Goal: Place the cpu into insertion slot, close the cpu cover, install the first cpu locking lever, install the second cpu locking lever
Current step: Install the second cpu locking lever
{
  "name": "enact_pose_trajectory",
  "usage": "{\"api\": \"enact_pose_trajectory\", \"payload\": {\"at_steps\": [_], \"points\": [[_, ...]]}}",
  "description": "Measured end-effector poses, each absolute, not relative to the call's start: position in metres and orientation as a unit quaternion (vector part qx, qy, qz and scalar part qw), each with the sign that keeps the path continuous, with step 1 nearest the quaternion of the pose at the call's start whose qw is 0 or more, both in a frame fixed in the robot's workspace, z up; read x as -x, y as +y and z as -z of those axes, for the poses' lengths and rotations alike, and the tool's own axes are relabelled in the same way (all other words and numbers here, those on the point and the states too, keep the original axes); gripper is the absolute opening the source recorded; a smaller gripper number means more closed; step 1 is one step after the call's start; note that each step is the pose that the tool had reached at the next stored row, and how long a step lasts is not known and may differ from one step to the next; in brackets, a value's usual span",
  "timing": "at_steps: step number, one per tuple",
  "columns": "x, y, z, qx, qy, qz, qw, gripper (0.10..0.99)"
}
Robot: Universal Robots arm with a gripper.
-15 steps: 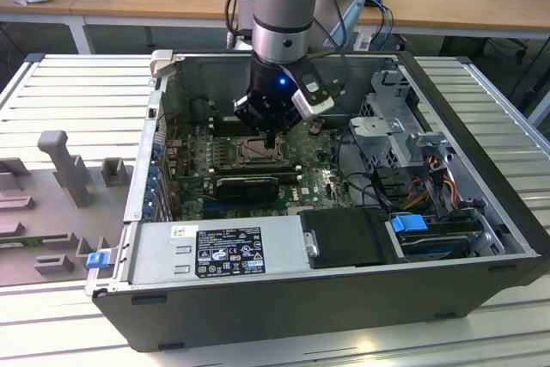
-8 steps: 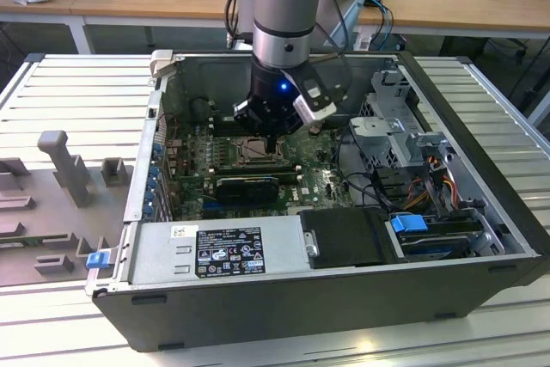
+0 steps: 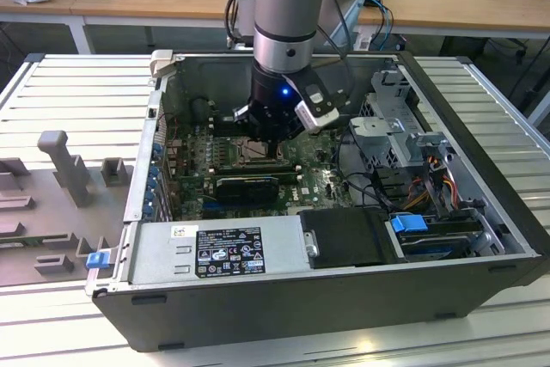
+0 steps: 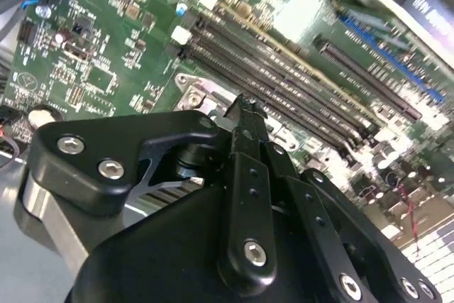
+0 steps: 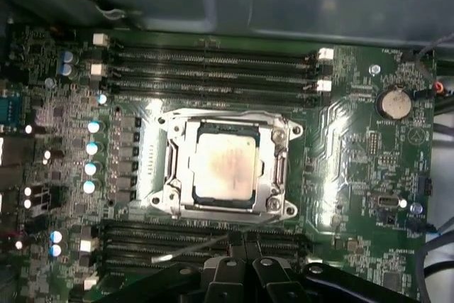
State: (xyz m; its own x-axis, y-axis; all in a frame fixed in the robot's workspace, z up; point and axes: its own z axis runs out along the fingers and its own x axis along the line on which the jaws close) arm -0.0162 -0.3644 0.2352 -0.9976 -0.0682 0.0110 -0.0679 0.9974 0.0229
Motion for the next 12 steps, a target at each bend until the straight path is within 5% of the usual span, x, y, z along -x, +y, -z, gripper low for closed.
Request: {"api": "enact_pose_trajectory", "payload": {"at_steps": [12], "points": [[0.052,-0.368,-0.234,-0.035,-0.999,0.032,0.005,0.106]]}}
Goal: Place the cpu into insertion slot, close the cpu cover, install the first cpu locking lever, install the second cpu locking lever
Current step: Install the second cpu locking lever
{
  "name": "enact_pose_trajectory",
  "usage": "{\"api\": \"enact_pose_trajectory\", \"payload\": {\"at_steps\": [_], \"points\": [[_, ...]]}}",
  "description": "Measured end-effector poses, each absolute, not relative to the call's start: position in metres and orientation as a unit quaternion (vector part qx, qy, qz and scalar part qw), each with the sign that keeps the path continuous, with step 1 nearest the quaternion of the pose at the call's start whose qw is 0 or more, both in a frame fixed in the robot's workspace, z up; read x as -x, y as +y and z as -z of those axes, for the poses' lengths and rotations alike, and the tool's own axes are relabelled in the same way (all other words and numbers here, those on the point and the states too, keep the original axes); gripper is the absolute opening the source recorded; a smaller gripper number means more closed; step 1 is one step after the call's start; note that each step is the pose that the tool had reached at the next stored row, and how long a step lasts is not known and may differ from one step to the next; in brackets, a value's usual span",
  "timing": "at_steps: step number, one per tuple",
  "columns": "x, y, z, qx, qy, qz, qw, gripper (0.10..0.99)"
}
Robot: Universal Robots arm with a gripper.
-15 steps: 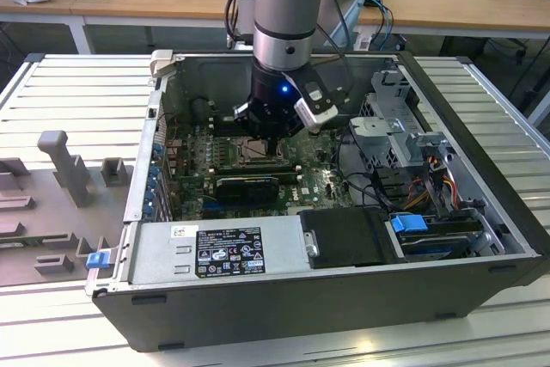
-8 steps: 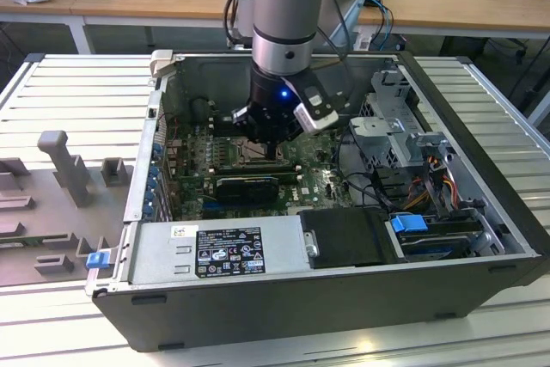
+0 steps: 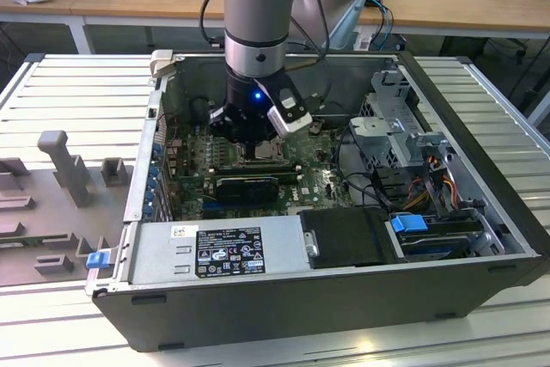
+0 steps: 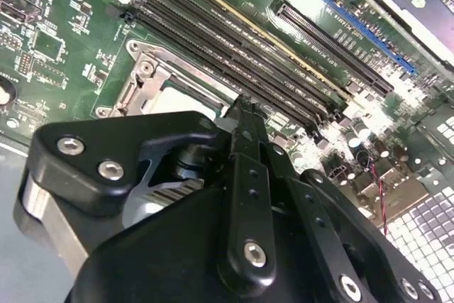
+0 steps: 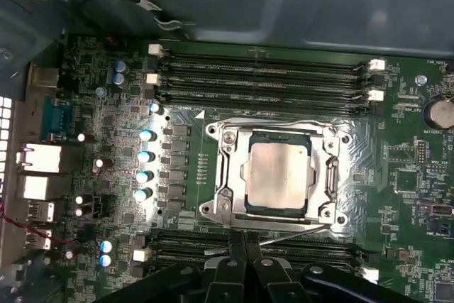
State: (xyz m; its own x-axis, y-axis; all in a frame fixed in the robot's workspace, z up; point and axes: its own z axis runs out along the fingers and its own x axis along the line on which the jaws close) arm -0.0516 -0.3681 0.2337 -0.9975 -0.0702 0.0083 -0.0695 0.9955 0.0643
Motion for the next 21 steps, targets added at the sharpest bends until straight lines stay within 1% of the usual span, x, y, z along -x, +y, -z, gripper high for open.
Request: {"api": "enact_pose_trajectory", "payload": {"at_steps": [13,14,17,18,21], "points": [[0.059,-0.37,-0.223,-0.035,-0.999,0.034,0.005,0.106],[0.061,-0.373,-0.222,-0.035,-0.999,0.036,0.005,0.106],[0.064,-0.381,-0.221,-0.035,-0.997,0.062,0.004,0.106],[0.066,-0.383,-0.22,-0.035,-0.997,0.067,0.003,0.106],[0.07,-0.383,-0.22,-0.035,-0.997,0.069,0.003,0.106]]}}
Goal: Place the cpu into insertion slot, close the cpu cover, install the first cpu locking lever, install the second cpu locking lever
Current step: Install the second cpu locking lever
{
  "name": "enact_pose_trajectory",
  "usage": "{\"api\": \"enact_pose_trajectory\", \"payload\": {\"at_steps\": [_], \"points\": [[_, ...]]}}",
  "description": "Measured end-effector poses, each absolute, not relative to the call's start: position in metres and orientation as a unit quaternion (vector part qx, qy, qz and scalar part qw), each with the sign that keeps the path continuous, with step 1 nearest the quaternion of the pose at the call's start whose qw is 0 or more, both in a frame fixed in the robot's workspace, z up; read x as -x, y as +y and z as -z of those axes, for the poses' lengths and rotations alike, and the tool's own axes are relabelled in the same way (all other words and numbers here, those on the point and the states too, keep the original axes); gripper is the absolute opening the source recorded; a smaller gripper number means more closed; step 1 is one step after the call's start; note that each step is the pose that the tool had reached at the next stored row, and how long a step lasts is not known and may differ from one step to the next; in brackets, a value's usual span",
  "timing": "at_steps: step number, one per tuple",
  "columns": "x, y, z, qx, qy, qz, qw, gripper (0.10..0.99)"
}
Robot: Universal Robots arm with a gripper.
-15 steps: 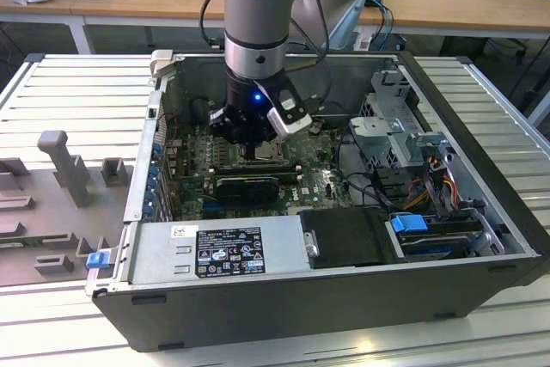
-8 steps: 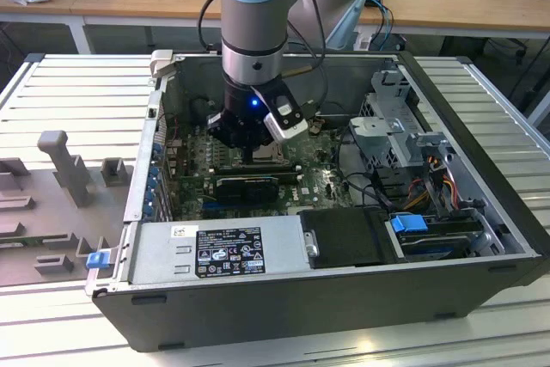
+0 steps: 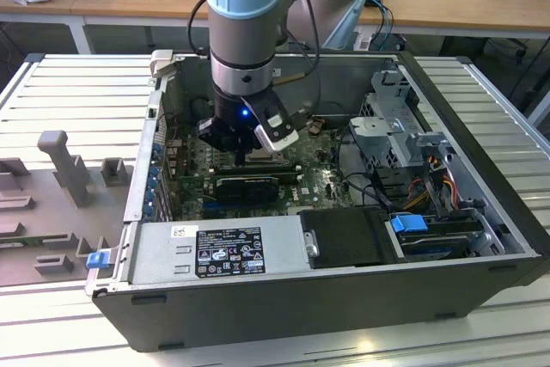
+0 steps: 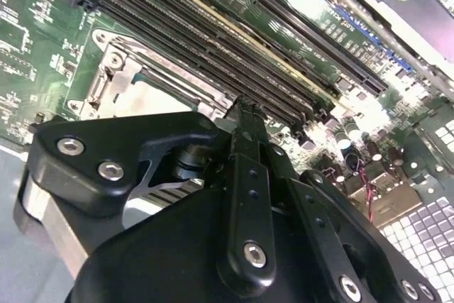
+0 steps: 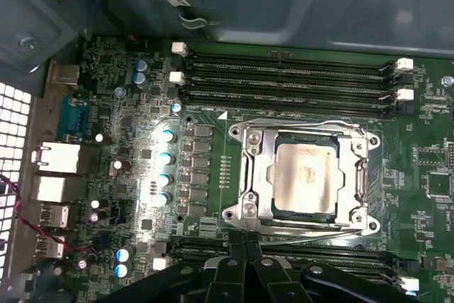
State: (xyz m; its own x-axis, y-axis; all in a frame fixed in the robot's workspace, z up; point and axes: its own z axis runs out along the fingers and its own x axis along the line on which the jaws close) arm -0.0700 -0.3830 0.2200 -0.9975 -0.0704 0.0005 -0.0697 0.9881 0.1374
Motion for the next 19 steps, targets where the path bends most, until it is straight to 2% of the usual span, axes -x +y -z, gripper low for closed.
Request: {"api": "enact_pose_trajectory", "payload": {"at_steps": [10,19], "points": [[0.074,-0.382,-0.208,-0.035,-0.997,0.074,0.002,0.106],[0.074,-0.382,-0.203,-0.035,-0.994,0.101,0.001,0.106]]}}
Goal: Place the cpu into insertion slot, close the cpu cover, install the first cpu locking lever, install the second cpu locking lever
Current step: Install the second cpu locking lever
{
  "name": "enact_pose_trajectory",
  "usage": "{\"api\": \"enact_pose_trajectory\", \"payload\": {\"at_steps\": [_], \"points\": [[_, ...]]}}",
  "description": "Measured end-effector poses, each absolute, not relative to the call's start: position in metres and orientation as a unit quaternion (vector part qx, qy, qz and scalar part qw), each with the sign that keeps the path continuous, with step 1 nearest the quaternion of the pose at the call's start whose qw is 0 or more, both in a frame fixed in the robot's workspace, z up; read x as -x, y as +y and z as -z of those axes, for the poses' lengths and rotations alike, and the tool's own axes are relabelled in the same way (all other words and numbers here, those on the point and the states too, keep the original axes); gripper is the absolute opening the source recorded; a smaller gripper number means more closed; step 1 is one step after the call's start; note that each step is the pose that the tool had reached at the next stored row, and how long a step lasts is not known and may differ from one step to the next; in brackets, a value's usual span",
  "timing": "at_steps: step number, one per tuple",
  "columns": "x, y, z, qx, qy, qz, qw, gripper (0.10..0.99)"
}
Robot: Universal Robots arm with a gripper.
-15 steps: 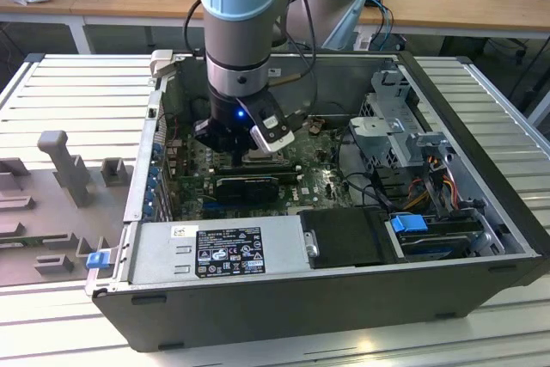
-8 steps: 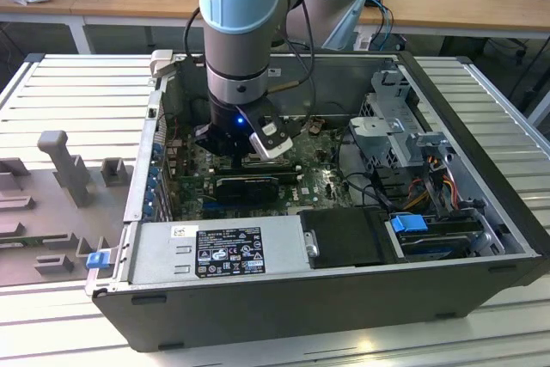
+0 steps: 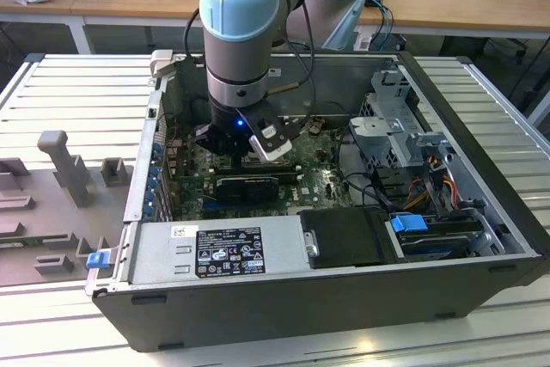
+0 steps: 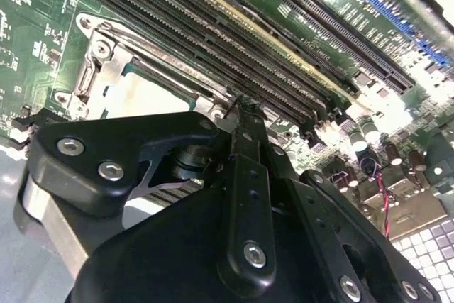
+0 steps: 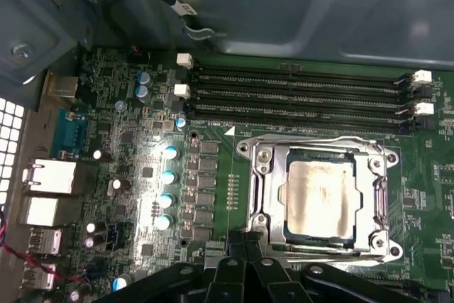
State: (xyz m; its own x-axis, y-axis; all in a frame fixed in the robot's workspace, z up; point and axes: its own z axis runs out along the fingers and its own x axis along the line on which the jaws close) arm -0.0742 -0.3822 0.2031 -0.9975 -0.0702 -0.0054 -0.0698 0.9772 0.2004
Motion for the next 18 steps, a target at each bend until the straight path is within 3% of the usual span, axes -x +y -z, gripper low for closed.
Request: {"api": "enact_pose_trajectory", "payload": {"at_steps": [11,18], "points": [[0.074,-0.382,-0.2,-0.035,-0.993,0.111,0.0,0.106],[0.074,-0.382,-0.22,-0.035,-0.993,0.111,0.0,0.106]]}}
